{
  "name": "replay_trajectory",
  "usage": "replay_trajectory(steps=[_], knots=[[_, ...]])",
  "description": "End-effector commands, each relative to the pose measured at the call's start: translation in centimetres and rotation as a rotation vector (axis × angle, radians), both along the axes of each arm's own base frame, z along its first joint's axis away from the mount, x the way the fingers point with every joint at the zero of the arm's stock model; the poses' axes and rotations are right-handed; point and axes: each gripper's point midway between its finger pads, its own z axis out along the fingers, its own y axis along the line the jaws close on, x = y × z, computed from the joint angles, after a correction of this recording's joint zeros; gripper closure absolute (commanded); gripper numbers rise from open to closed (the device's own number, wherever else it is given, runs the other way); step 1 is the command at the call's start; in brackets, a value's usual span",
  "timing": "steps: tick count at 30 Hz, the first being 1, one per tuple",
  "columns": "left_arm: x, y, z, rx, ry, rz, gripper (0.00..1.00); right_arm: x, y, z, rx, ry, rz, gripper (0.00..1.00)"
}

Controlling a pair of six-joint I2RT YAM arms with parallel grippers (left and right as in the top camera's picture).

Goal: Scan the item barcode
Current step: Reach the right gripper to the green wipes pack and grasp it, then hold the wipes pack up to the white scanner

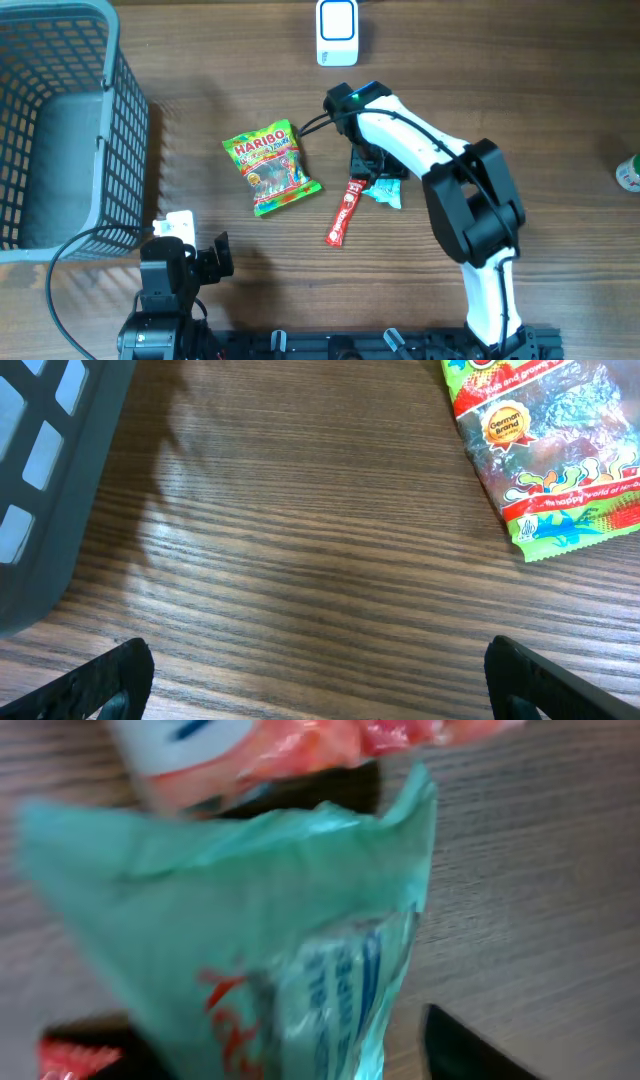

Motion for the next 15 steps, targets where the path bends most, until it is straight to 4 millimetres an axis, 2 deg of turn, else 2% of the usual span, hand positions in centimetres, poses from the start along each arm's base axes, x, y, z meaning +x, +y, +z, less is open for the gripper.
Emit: replay_trajectory(steps=[1, 2, 3, 5, 7, 9, 12, 13, 15], knots=[[0.0, 0.3, -0.1, 0.015, 0.000, 0.002, 0.00, 0.4, -1.4, 0.0, -0.085, -0.052, -0.075, 0.52], [0.0, 0.3, -0.1, 0.015, 0.000, 0.002, 0.00, 0.2, -1.4, 0.0, -0.080, -0.043, -0.082, 0.57], [0.0, 0.3, -0.1, 0.015, 0.000, 0.002, 0.00, 0.0, -1.2, 0.2, -0.072, -0.030, -0.083, 0.69], [0.0, 0.3, -0.1, 0.015, 0.000, 0.002, 0.00, -0.4, -0.4, 1.3, -0.026, 0.021, -0.062, 0.85], [0.0, 0.3, -0.1, 0.015, 0.000, 0.002, 0.00, -0.1, 1.1, 3.0, 0.056, 0.051, -0.026, 0.88], [0.0, 0.3, -0.1, 0.015, 0.000, 0.002, 0.00, 0.1, 3.5, 5.0, 0.219, 0.098, 0.043, 0.88], [0.0, 0.3, -0.1, 0.015, 0.000, 0.002, 0.00, -1.0, 8.2, 7.7, 0.584, 0.204, 0.189, 0.89], [0.0, 0.3, -0.1, 0.015, 0.000, 0.002, 0.00, -1.9, 10.1, 9.2, 0.784, 0.258, 0.276, 0.89], [0.0, 0.3, -0.1, 0.015, 0.000, 0.002, 0.00, -3.2, 11.8, 11.9, 1.075, 0.315, 0.408, 0.88]])
